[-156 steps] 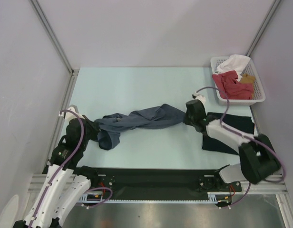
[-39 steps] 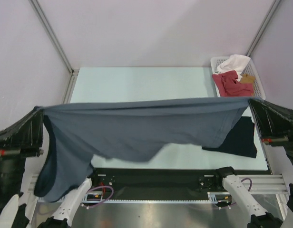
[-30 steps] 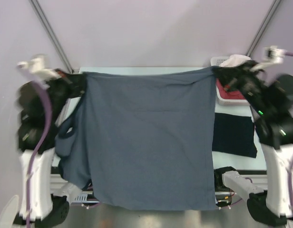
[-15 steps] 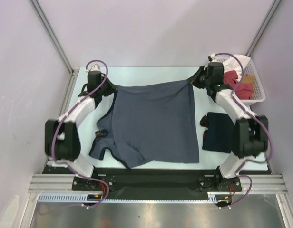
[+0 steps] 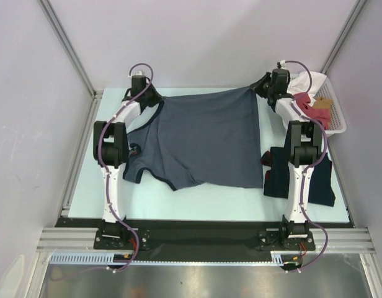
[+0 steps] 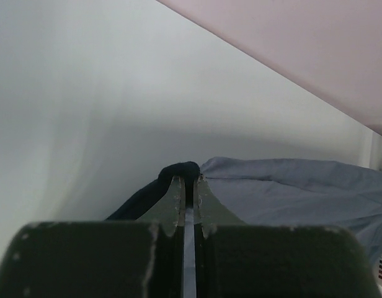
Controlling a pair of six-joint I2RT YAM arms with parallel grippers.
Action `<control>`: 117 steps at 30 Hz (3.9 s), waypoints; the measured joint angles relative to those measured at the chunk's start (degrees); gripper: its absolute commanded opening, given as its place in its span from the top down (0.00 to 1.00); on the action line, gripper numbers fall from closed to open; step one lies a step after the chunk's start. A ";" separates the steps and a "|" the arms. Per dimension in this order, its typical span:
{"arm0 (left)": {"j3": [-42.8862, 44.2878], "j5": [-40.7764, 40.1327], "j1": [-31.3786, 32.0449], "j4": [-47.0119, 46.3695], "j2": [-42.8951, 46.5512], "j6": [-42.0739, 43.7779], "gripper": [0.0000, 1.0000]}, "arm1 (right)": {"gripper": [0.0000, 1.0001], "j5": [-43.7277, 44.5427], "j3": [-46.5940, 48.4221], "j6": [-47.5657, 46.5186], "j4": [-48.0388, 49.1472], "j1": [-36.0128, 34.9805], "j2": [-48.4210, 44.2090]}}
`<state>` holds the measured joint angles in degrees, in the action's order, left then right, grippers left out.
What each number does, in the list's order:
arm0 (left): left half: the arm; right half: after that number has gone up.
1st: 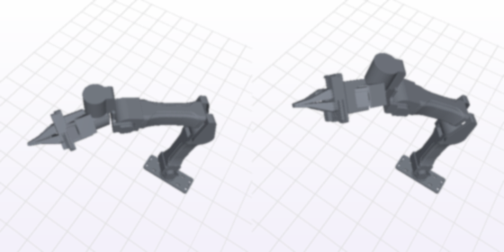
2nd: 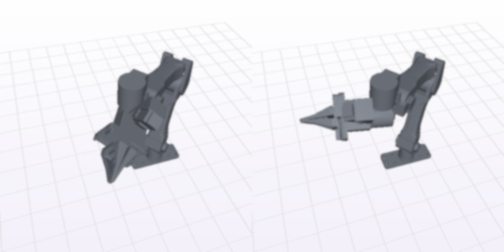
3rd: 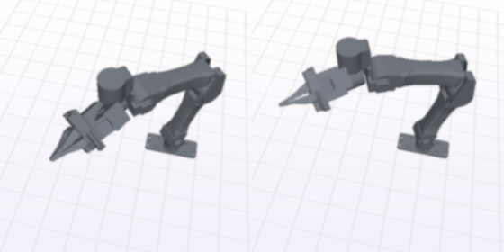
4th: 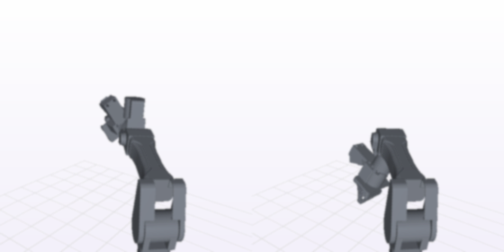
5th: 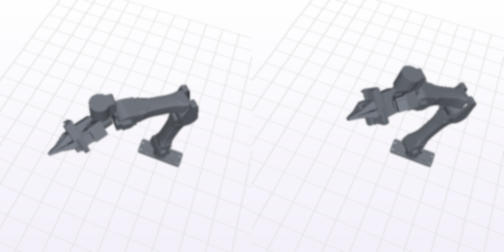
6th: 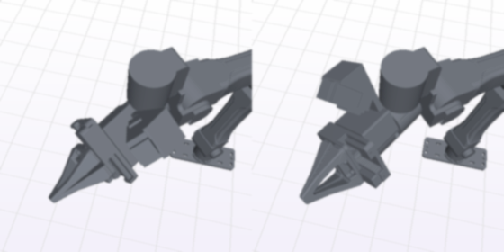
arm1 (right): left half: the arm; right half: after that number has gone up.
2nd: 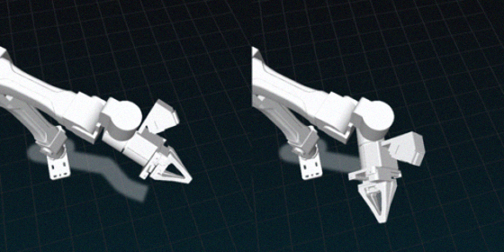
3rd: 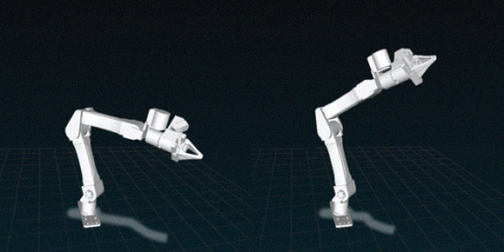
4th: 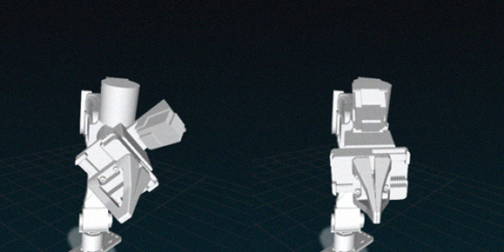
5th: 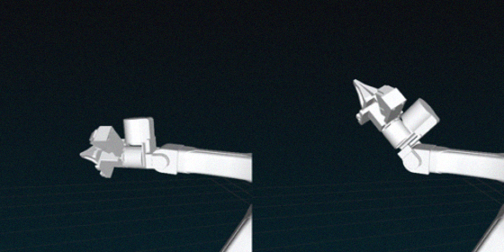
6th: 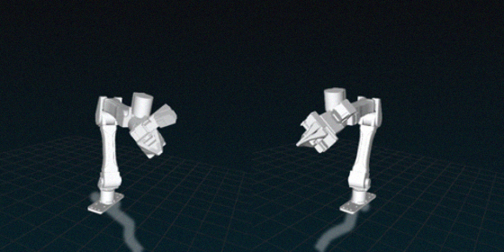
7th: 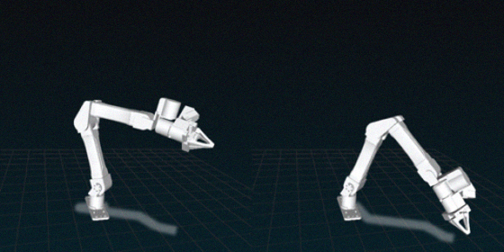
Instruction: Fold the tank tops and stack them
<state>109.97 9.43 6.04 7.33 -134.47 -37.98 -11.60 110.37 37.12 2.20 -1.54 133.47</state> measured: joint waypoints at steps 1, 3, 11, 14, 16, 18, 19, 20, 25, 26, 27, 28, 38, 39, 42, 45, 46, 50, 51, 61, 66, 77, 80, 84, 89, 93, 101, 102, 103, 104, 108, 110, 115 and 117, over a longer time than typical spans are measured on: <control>0.46 0.24 -0.11 0.28 -0.35 -0.09 1.00 | 1.00 -0.33 1.14 0.22 0.02 0.22 0.74; 1.14 0.59 -0.28 0.76 -0.57 -0.17 0.99 | 0.99 -1.22 2.99 0.57 0.13 0.63 2.21; 6.40 3.89 -0.44 1.44 -2.82 0.07 0.25 | 0.22 -4.24 7.50 2.14 -0.28 0.92 6.43; 7.43 4.59 -0.48 3.45 -3.02 1.14 0.04 | 0.23 -5.01 7.39 1.68 -0.85 0.92 6.21; 5.68 4.39 -0.50 3.98 -1.66 1.84 0.00 | 0.23 -5.42 4.44 1.33 -0.81 0.90 4.33; 1.09 3.63 -0.52 5.27 1.66 2.49 0.00 | 0.24 -5.40 -0.61 0.76 -1.53 0.92 0.70; -1.51 2.91 -0.52 6.51 4.11 2.78 0.00 | 0.24 -5.40 -4.07 0.52 -1.90 0.92 -1.95; -3.91 2.25 -0.52 7.98 6.64 3.13 0.00 | 0.26 -5.35 -8.11 0.28 -2.27 0.92 -5.31; -18.67 -2.82 0.00 11.26 25.09 3.69 0.01 | 0.35 -3.82 -27.32 -1.07 -5.33 0.83 -25.07; -22.69 -3.72 0.17 11.65 30.08 3.67 0.02 | 0.40 -3.13 -31.08 -1.25 -4.98 0.52 -29.40; -27.08 -4.59 0.55 10.97 35.12 3.65 0.02 | 0.41 -1.75 -34.86 -1.49 -5.05 0.22 -33.90; -31.45 -5.42 1.01 10.78 40.26 3.58 0.02 | 0.41 -0.68 -37.75 -1.62 -5.62 -0.13 -37.44; -64.52 -9.77 4.70 12.79 63.47 2.60 0.03 | 0.40 13.49 -66.71 -0.70 -13.64 -9.01 -62.93; -66.31 -10.03 4.63 13.07 63.69 2.19 0.04 | 0.41 14.27 -68.81 -0.70 -14.36 -9.01 -64.59; -69.31 -10.67 4.48 13.35 64.06 1.42 0.06 | 0.43 15.96 -73.33 -0.72 -15.69 -8.94 -68.94; -70.73 -10.75 3.93 11.93 64.13 0.63 0.10 | 0.43 16.70 -76.74 -0.70 -16.39 -8.98 -73.35; -71.17 -10.75 3.50 11.30 64.04 0.33 0.10 | 0.43 16.76 -77.64 -0.66 -16.65 -9.03 -74.62; -73.92 -10.10 -2.03 8.00 61.66 -1.70 0.13 | 0.43 17.27 -80.74 0.61 -17.51 -9.64 -77.77; -74.64 -9.90 -3.23 7.23 60.94 -2.16 0.15 | 0.44 17.35 -81.31 0.87 -17.70 -9.79 -78.18; -71.14 -5.86 -12.59 1.92 51.10 -4.76 0.18 | 0.50 18.51 -85.13 3.48 -18.58 -10.80 -79.49; -66.12 -7.54 -17.07 2.36 46.29 -5.05 0.18 | 0.50 20.59 -85.13 5.62 -20.39 -11.65 -79.65; -50.36 -23.45 -19.50 15.10 40.52 -4.37 0.04 | 0.52 22.77 -85.61 11.54 -21.73 -17.42 -78.14; -49.16 -25.14 -17.88 16.87 43.19 -2.78 0.00 | 0.54 23.19 -85.66 13.38 -21.77 -20.24 -77.59; -53.72 -21.70 -13.57 14.99 54.40 1.22 0.00 | 0.59 24.79 -85.66 15.56 -22.03 -23.65 -77.55; -63.43 -14.88 -4.44 10.03 74.55 2.47 0.00 | 0.59 27.19 -85.66 17.33 -23.30 -24.72 -76.91; -65.44 -12.92 4.28 10.78 81.72 2.47 0.00 | 0.54 30.21 -85.61 18.69 -26.25 -26.05 -76.48; -72.24 -11.47 10.86 14.88 84.41 2.45 0.01 | 0.87 32.41 -85.94 19.98 -26.93 -27.39 -75.10; -73.50 -11.28 11.19 15.19 84.67 2.43 0.01 | 0.94 32.65 -85.94 20.06 -26.84 -27.39 -74.18; -75.17 -10.97 11.63 15.28 85.00 2.40 0.01 | 1.00 32.98 -85.94 20.52 -26.93 -27.39 -73.44; -76.70 -10.58 12.11 15.63 85.20 2.36 0.02 | 1.00 33.33 -85.94 20.79 -27.10 -27.39 -73.00; -81.35 -9.55 15.26 16.02 85.37 1.86 0.09 | 1.00 34.99 -85.92 21.49 -28.20 -27.19 -73.77; -83.25 -9.05 17.27 15.61 85.37 1.29 0.11 | 1.00 35.39 -85.92 21.59 -28.59 -26.75 -75.67; -86.97 -8.52 22.23 12.81 83.54 -0.90 0.29 | 1.00 36.04 -85.92 21.59 -28.68 -25.66 -78.88; -87.32 -8.33 23.58 11.54 81.92 -1.36 0.29 | 1.00 36.02 -85.92 21.59 -28.68 -25.42 -78.53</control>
<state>22.65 1.10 29.63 18.87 -52.56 -39.33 24.43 24.45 58.72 -26.48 -26.96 54.94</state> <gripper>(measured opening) 0.715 0.009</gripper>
